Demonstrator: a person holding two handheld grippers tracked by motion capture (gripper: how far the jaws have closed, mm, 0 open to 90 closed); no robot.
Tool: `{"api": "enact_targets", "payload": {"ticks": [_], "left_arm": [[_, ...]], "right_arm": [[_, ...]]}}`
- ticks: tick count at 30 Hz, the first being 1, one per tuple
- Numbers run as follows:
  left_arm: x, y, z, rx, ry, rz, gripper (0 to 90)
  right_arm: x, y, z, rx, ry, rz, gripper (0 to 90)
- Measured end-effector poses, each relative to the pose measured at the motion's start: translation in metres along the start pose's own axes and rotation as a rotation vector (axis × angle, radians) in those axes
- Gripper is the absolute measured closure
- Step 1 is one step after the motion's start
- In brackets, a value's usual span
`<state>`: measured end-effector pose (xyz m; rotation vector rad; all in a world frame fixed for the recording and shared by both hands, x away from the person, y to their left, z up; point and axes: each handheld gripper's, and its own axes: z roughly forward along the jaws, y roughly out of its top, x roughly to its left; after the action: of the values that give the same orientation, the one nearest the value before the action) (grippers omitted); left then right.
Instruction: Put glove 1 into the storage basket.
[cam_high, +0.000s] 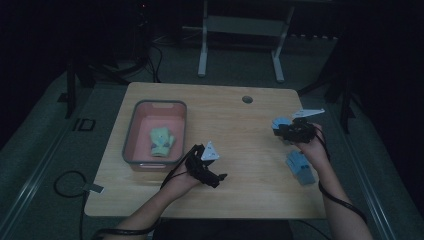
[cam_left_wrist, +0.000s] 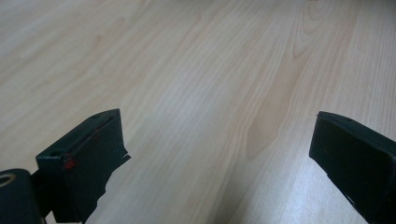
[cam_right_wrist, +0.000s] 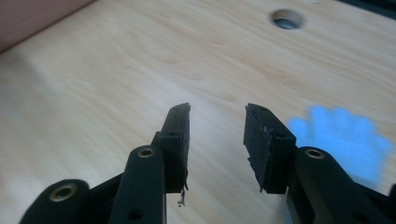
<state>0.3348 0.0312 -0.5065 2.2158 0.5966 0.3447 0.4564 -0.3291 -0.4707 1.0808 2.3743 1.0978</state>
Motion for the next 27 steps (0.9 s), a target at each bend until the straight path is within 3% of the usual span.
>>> {"api": "enact_targets", "payload": {"ticks": [1,2,6,8,15,22,25,27], "left_arm": [[-0.001,-0.003,0.001,0.003,-0.010,-0.009,3.2],[-0.004,-0.008,0.003,0.004,-0.011,-0.013,1.9],[-0.009,-0.020,0.004,-0.020,0.005,-0.017,1.4],[-0.012,-0.025,0.004,-0.028,0.021,-0.009,0.8],[-0.019,-0.040,0.008,-0.051,0.001,-0.025,0.8],[-0.020,-0.049,0.010,-0.052,0.000,-0.030,0.8],[-0.019,-0.051,0.008,-0.078,0.002,-0.046,0.9],[-0.019,-0.052,0.009,-0.077,0.004,-0.049,0.9]], "right_arm": [[0.000,0.000,0.000,0.000,0.000,0.000,61.3],[-0.011,-0.002,-0.002,-0.008,-0.031,0.019,61.4],[-0.031,-0.007,0.001,-0.004,-0.059,0.070,60.5],[-0.040,-0.010,0.005,0.008,-0.078,0.084,60.6],[-0.067,-0.020,0.028,0.058,-0.150,0.112,59.9],[-0.079,-0.026,0.043,0.092,-0.188,0.119,61.2],[-0.078,-0.036,0.057,0.149,-0.191,0.079,59.3],[-0.078,-0.039,0.057,0.133,-0.191,0.095,60.1]]}}
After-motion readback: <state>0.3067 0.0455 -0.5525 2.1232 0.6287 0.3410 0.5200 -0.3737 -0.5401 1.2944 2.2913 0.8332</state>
